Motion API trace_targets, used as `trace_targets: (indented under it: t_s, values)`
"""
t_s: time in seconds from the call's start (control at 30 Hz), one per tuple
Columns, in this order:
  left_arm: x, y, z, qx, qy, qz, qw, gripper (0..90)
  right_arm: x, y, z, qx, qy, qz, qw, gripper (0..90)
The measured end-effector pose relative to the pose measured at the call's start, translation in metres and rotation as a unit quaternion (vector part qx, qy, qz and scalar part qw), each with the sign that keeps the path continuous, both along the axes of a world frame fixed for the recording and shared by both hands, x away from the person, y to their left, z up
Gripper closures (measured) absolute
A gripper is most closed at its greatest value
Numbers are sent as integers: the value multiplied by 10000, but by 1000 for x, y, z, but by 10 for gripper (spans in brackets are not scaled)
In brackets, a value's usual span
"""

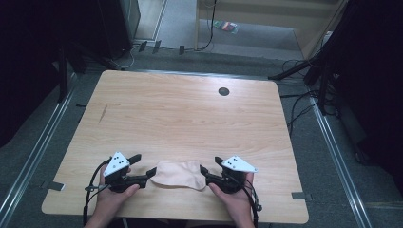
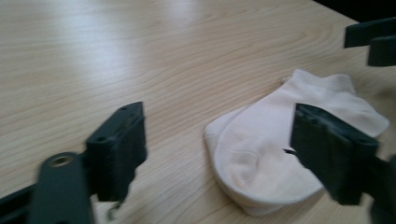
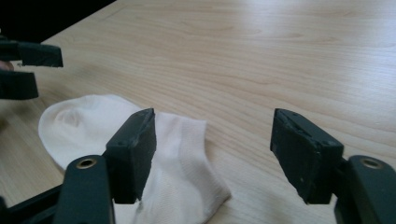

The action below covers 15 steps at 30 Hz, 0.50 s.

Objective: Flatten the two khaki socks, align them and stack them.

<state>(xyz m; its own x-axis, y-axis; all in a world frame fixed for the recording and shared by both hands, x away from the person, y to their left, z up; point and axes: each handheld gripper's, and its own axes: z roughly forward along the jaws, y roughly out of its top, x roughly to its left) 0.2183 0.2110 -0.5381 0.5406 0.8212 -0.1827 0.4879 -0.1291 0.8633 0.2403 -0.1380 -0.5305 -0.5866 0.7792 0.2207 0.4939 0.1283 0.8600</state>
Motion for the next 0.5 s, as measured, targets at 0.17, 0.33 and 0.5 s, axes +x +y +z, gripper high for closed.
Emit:
trace_targets:
  t_s: [0.17, 0.33, 0.5]
  values:
    - [0, 12, 3, -157, -24, 83, 9998, 69, 3, -8, 8, -3, -34, -138, 9999, 148]
    - [3, 23, 4, -283, 14, 254, 9993, 69, 6, -15, 12, -9, -16, -342, 9994, 76]
    - [5, 33, 5, -329, 21, 443, 9985, 69, 10, -26, 12, -6, -36, -489, 9988, 42]
